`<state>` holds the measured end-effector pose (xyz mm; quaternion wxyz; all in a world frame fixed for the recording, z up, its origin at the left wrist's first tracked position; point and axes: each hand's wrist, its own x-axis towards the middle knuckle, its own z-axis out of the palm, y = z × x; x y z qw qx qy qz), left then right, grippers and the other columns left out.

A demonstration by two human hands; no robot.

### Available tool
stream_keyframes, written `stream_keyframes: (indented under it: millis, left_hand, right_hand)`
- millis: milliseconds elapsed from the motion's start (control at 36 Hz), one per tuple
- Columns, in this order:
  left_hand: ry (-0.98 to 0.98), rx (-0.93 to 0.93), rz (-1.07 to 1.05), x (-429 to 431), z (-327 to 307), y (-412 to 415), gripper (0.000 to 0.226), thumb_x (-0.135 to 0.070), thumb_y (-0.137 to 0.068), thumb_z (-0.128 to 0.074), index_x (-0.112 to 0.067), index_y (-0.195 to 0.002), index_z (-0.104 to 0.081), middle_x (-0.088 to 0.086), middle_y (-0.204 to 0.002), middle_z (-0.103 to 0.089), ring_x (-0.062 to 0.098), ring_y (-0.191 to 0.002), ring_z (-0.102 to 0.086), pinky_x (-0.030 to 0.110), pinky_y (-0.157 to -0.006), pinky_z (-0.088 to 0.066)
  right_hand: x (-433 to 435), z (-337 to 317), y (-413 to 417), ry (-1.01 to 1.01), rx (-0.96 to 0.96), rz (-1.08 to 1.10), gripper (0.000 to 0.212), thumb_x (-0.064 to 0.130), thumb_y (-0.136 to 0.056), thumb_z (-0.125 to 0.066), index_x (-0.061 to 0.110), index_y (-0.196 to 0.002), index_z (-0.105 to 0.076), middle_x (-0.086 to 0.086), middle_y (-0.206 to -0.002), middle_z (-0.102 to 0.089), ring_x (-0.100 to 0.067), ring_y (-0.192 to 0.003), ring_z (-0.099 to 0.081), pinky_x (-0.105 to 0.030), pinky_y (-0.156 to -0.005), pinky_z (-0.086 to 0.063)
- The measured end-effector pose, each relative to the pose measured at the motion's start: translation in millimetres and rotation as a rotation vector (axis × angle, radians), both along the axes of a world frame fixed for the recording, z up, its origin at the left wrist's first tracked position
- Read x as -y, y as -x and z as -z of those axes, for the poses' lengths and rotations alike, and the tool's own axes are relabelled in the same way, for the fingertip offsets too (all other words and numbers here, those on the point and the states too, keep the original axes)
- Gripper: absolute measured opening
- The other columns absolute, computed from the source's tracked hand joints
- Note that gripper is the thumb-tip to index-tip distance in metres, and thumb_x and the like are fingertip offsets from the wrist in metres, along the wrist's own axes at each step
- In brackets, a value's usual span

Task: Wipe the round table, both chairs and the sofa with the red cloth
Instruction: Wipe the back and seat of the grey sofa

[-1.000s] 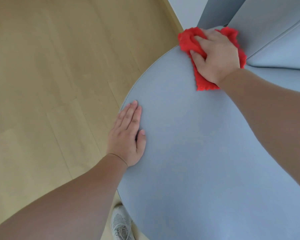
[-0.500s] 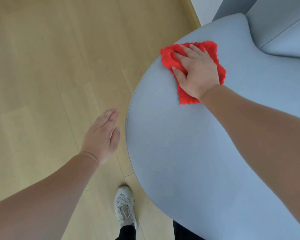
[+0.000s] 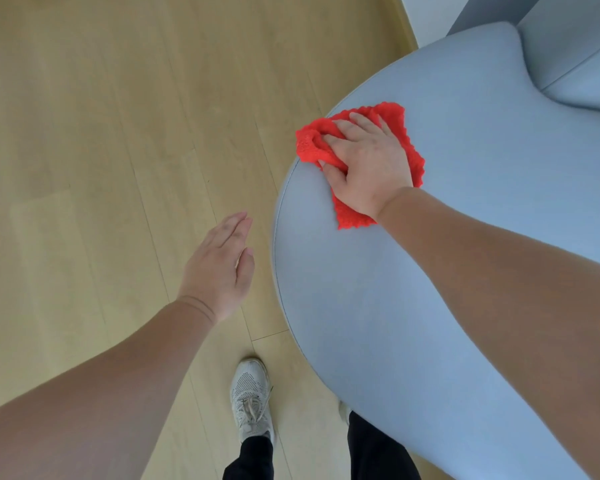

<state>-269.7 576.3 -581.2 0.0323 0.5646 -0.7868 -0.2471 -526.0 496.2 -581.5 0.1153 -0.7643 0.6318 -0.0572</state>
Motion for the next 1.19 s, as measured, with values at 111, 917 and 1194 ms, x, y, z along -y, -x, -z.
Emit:
stream_keyframes:
  millis: [111,917,1194]
  left_hand:
    - [-0.009,0.022,-0.023,-6,1,-7,0.062,-0.036,-0.089,-0.022,-0.004,-0.138,-0.044,0.005,-0.147,-0.04,0.02,-0.135,-0.035,0.023,-0.11,-0.02]
    - [-0.002,-0.129,0.043,-36,-74,-34,0.056,-0.031,-0.092,-0.026,-0.003,-0.135,-0.047,0.007,-0.143,-0.045,0.022,-0.13,-0.042,0.029,-0.106,-0.031]
    - [0.012,-0.279,0.106,-34,-180,-14,0.06,-0.038,-0.091,-0.022,-0.007,-0.134,-0.05,0.001,-0.143,-0.046,0.015,-0.13,-0.042,0.029,-0.106,-0.034]
  right_hand:
    - [-17,4,-26,0.03,0.025,-0.14,0.051,0.046,-0.084,-0.04,0.017,-0.112,-0.071,-0.007,-0.121,-0.066,-0.036,-0.121,-0.055,-0.054,-0.108,-0.031]
    - [-227,0,-64,-0.153,0.075,-0.452,0.024,0.029,-0.075,-0.063,0.027,-0.097,-0.075,0.002,-0.129,-0.062,-0.026,-0.129,-0.05,-0.048,-0.115,-0.028]
    - [-277,-125,-25,-0.276,0.169,0.173,0.027,0.034,-0.075,-0.048,0.025,-0.085,-0.072,0.008,-0.107,-0.067,-0.024,-0.096,-0.063,-0.041,-0.076,-0.056]
